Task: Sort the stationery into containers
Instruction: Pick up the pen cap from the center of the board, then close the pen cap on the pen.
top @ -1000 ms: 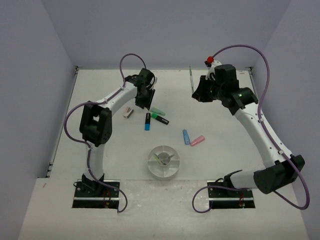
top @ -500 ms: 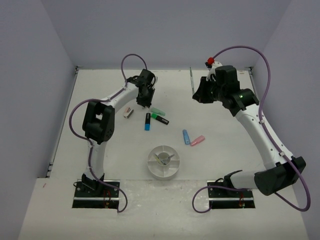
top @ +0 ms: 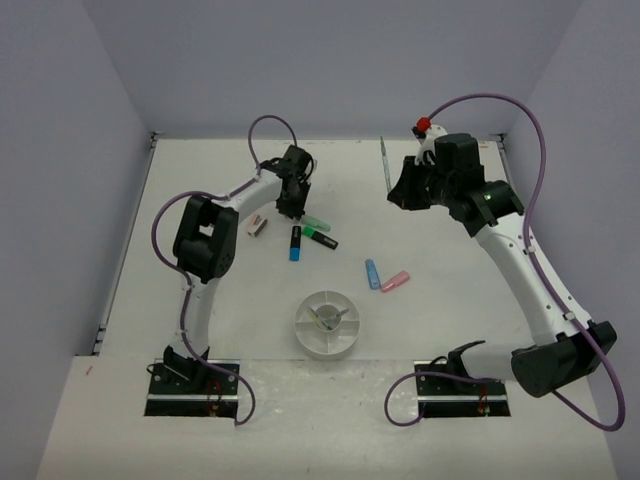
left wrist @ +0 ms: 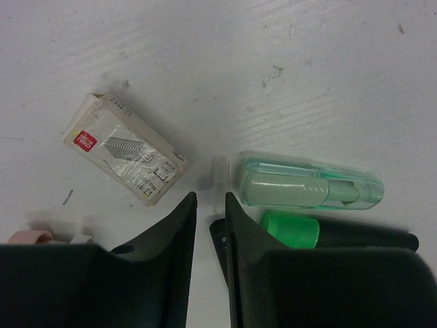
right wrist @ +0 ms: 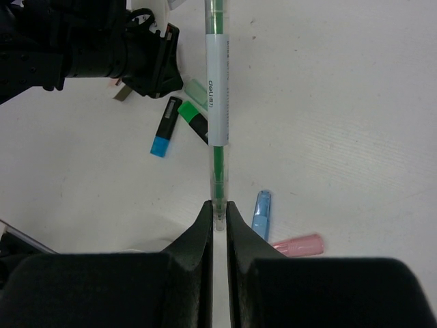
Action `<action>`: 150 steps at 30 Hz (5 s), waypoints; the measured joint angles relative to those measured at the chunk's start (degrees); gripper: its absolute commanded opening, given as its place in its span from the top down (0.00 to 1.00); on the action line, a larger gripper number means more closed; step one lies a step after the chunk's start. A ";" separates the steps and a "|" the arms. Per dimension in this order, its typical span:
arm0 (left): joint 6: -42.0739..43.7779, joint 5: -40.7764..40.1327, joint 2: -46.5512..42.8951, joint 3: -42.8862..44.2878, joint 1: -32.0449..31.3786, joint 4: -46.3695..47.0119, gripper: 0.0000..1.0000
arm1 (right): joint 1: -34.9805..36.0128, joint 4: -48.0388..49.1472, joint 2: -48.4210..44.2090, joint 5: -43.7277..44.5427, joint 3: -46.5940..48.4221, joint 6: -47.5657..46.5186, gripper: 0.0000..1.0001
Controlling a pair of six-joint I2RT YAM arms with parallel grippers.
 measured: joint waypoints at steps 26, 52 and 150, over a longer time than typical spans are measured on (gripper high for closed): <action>-1.23 -0.25 0.46 -1.64 0.02 2.98 1.00 | -0.01 -1.79 -1.81 -3.47 -0.38 -0.91 1.00; -41.62 33.89 -52.12 -22.30 0.33 69.86 1.00 | 5.75 32.05 -23.41 -33.79 -24.03 18.15 1.00; -57.77 37.43 -51.18 -32.67 -1.69 84.85 1.00 | 10.29 30.80 -19.75 -32.34 -16.25 14.95 1.00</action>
